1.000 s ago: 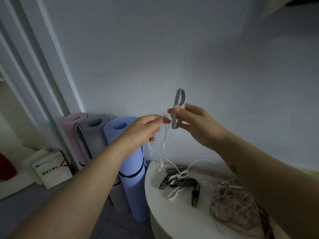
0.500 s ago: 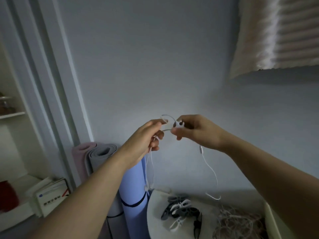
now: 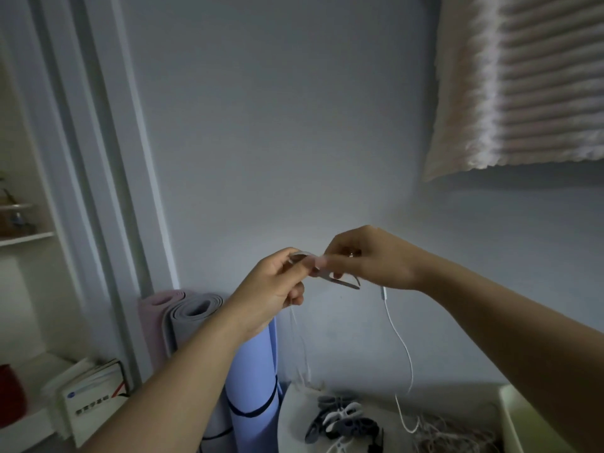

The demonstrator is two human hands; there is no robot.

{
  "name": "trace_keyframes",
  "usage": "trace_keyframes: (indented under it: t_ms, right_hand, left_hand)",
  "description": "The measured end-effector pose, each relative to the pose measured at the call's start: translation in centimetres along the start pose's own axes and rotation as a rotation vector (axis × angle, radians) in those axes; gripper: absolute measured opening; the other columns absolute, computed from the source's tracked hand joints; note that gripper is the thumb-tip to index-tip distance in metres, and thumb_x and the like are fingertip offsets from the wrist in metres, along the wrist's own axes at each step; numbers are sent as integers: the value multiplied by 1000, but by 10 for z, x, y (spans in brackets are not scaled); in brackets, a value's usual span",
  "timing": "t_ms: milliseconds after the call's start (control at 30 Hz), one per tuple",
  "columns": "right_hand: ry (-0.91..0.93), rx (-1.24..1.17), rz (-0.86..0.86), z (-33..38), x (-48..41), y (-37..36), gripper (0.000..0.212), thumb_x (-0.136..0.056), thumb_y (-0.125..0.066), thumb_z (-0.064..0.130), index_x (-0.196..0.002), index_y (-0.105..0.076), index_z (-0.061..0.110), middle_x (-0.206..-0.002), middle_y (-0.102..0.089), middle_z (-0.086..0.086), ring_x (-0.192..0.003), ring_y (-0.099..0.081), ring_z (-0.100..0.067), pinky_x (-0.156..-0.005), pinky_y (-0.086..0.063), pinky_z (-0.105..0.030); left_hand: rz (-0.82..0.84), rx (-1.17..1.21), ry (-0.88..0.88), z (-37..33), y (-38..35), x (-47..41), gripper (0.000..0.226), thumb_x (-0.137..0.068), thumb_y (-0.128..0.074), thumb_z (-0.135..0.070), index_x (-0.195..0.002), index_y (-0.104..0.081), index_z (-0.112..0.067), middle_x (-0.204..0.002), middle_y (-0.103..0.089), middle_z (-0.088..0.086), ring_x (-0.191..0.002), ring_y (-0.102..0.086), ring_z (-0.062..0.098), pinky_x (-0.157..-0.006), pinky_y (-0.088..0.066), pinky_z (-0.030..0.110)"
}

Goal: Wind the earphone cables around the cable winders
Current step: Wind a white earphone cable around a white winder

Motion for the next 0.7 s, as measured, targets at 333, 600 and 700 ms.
trace_keyframes:
  t_ms: [333, 600, 700]
  right_hand:
    - [-44, 96, -31, -4, -9, 2, 10, -91, -60, 19, -93, -69, 21, -73, -71, 12, -45, -44, -2, -47, -34, -9]
    - [-28, 284, 83, 6, -13, 3, 10, -82, -71, 26, -91, -74, 24, -80, -70, 12, -78, -62, -2, -64, -43, -11]
    - [4, 347, 99, 14, -13, 4, 7, -82, -71, 27, -88, -73, 25, -83, -71, 12, -81, -61, -3, -64, -41, -11]
  left_hand:
    - [-194, 395, 107, 18, 21, 4, 13, -88, -57, -25, -82, -59, -14, -87, -70, -2, -93, -67, 17, -85, -51, 31]
    - [-336, 329, 163, 30, 22, 2, 7, -94, -58, -11, -88, -60, -8, -89, -72, 5, -74, -71, 13, -65, -57, 21]
    - [-340, 339, 176, 33, 14, 2, 5, -91, -60, -3, -92, -56, -6, -89, -71, 11, -68, -71, 14, -61, -58, 21]
Point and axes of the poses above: each hand's wrist, its own x-axis away from the middle knuckle, its own y-axis out of the back of the hand, z = x × y, the point moved 1 cm from there along -x, towards the middle knuckle
